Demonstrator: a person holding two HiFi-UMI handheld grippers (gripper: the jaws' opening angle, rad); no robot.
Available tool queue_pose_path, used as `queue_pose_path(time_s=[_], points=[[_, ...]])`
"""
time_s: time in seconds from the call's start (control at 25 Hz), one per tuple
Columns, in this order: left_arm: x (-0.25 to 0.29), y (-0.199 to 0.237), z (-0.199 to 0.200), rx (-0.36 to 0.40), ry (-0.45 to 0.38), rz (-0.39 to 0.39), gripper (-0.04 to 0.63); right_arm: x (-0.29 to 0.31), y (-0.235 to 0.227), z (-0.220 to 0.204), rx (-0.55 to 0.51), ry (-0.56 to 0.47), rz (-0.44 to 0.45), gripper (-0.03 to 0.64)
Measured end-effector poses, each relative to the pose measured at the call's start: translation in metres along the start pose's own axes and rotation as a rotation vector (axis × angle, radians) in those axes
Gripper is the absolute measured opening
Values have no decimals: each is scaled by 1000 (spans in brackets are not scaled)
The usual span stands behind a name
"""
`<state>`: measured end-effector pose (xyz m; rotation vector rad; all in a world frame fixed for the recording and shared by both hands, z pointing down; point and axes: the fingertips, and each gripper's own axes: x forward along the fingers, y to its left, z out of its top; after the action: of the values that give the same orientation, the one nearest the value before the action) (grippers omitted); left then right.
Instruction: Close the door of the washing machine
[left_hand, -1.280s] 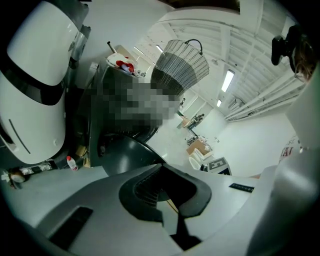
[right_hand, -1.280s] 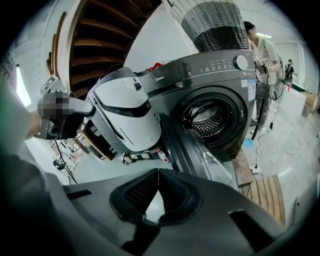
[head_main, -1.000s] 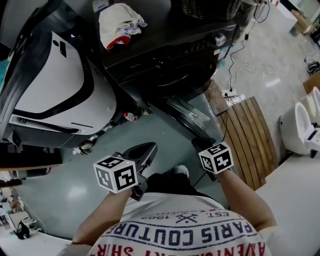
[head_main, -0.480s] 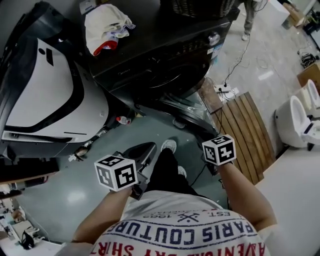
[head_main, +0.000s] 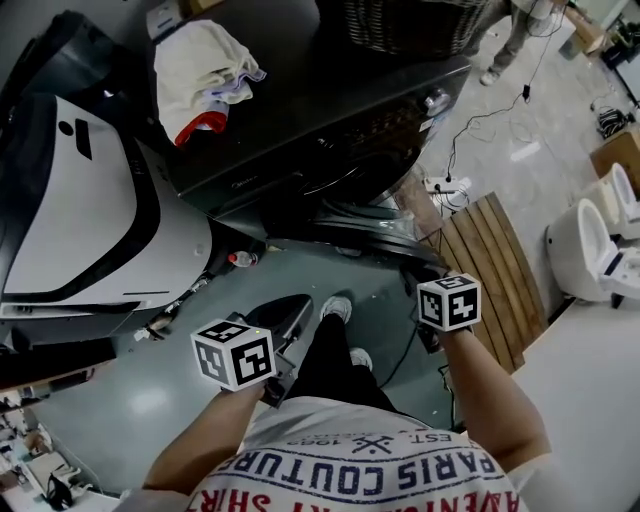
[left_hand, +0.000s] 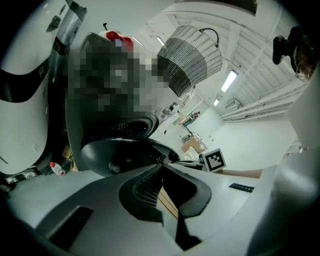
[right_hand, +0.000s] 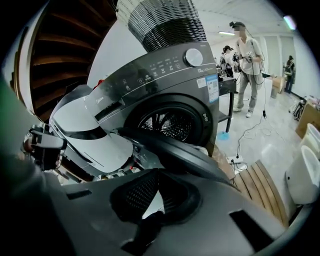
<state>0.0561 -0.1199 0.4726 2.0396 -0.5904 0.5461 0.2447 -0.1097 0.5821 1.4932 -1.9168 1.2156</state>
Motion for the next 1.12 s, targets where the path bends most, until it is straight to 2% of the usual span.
queue_pose_path(time_s=[0.24, 0.6, 1.12], points=[[14, 18, 17, -13, 2, 0, 26, 18, -21, 25, 0, -10, -17, 21], [28, 41, 26, -42, 24, 1, 26, 42, -50, 75, 47, -79, -68, 21], [41, 67, 35, -68, 54, 14, 26, 79, -64, 140, 39, -151, -61, 21]])
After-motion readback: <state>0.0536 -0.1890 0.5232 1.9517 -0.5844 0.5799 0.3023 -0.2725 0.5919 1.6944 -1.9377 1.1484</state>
